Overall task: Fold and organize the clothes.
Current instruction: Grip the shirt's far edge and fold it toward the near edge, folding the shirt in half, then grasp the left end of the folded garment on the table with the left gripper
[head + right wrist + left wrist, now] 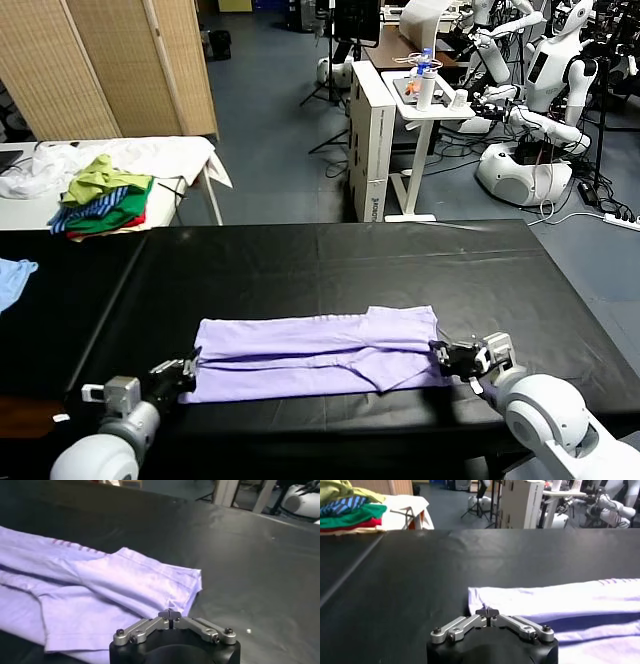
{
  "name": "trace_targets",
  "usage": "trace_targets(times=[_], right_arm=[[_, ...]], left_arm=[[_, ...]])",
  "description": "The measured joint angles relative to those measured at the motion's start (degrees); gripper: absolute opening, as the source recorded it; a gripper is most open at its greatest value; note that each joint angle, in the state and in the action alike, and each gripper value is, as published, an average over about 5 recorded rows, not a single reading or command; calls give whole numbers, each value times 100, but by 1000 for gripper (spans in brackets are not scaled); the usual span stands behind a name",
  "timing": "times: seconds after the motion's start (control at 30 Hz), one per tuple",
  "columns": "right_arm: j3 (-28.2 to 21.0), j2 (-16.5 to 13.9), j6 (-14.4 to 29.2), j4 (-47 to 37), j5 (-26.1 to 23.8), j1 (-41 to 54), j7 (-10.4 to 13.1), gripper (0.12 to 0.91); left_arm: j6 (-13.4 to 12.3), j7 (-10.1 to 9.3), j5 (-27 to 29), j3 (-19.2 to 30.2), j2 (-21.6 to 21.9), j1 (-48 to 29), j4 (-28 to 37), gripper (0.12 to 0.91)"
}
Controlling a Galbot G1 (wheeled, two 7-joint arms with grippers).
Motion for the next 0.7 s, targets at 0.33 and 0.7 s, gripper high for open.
trace_targets(times=[0.33, 0.7], right_arm=[[633, 69, 5, 317, 497, -304, 185, 822], [426, 766, 673, -395, 573, 369, 675, 907]], left_arm=[[-45, -27, -1, -322, -15, 331, -124, 831], [-336, -76, -716, -284, 34, -319, 128, 907]])
